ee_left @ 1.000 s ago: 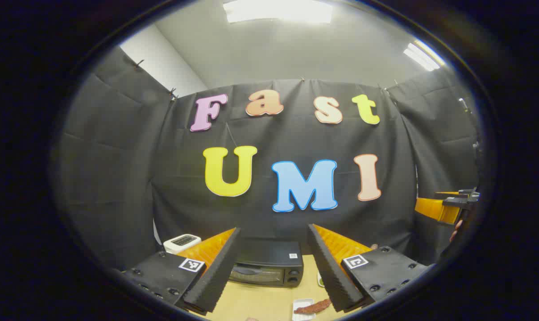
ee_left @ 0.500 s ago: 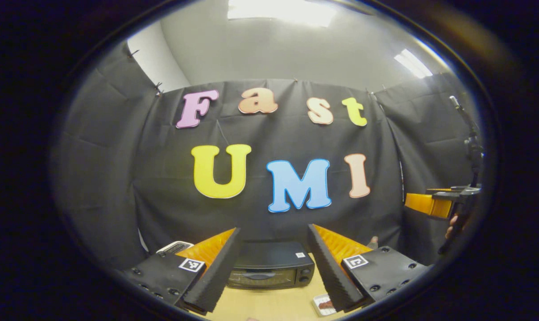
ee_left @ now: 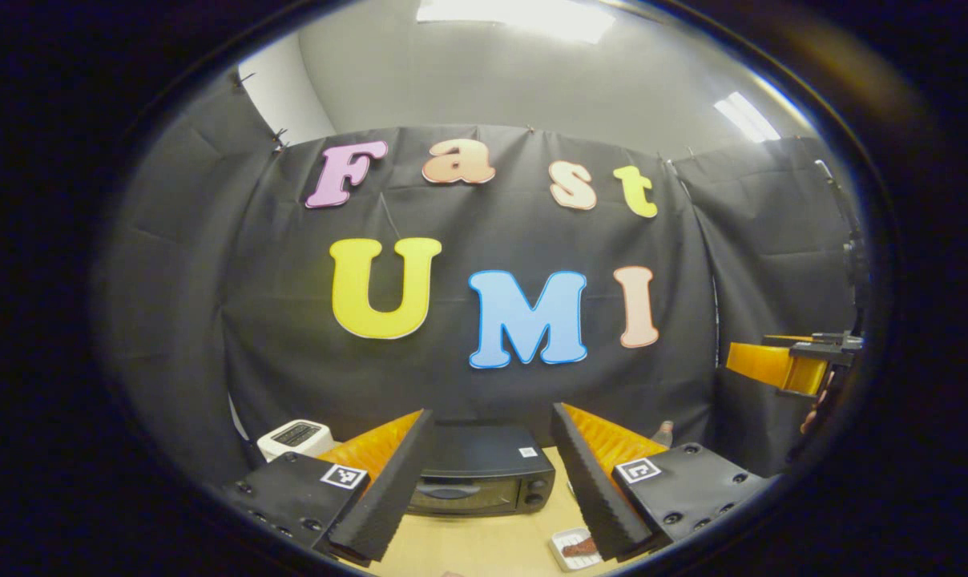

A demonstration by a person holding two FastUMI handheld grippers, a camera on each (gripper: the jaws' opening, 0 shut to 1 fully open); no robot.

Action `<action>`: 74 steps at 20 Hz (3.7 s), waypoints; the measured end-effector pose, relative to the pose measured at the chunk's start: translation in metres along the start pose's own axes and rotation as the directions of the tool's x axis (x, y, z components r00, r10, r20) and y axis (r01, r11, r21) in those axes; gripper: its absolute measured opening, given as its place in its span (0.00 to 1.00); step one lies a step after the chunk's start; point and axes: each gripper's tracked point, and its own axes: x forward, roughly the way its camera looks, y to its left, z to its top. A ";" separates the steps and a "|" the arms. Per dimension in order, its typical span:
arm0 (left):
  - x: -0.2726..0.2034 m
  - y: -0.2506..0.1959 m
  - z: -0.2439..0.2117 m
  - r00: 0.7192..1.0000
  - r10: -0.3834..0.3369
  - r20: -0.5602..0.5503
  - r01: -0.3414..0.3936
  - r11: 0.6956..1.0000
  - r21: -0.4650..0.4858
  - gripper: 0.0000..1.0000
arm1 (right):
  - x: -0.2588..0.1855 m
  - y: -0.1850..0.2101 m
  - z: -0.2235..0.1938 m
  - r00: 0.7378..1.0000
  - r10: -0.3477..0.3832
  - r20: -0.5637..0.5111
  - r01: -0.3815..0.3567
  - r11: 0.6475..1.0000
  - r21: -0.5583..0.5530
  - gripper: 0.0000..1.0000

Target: Open the electric oven with the left hand, put the food in, and close the electric oven.

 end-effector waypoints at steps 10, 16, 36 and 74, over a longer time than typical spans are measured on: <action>0.059 0.008 -0.083 0.987 0.095 -0.133 -0.092 0.995 0.027 1.00 | 0.032 -0.029 -0.018 0.997 0.078 -0.028 -0.078 0.997 -0.012 0.99; 0.126 0.027 -0.161 0.958 0.057 -0.282 -0.061 0.998 -0.004 0.97 | 0.040 -0.037 -0.035 0.997 0.010 -0.082 -0.010 1.000 -0.003 1.00; 0.196 0.064 -0.283 0.886 0.082 -0.457 -0.080 0.997 0.024 0.98 | 0.043 -0.018 -0.053 0.987 -0.099 -0.129 0.093 0.994 -0.056 0.99; 0.063 0.044 -0.400 0.737 0.034 -0.675 -0.075 0.997 -0.031 0.97 | 0.046 -0.006 -0.083 0.976 -0.009 -0.218 -0.006 0.998 -0.070 0.99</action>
